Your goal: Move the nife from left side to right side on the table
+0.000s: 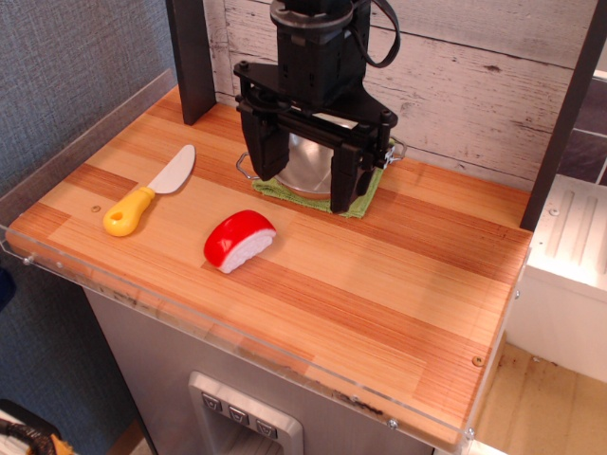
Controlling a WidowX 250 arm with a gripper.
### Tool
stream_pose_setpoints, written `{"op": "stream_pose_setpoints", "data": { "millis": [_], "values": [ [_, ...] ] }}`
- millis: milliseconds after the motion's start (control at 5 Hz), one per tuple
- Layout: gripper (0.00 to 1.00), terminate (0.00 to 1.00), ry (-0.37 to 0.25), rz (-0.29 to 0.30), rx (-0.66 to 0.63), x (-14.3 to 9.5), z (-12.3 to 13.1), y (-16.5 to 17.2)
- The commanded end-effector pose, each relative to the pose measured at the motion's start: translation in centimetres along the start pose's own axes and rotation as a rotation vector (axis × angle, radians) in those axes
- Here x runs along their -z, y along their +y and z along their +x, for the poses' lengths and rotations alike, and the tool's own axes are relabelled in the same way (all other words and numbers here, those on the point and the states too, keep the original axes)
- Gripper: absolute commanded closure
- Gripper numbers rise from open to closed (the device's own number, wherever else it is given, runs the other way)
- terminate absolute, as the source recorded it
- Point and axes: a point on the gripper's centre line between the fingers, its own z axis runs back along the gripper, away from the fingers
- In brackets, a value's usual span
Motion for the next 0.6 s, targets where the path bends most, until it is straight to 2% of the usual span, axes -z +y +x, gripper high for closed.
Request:
{"op": "stream_pose_setpoints", "data": {
  "millis": [0,400],
  "values": [
    [0.0,0.0,0.0,0.0,0.0,0.0,0.0,0.0],
    [0.0,0.0,0.005,0.094,-0.115,0.9,-2.7,8.8]
  ]
}}
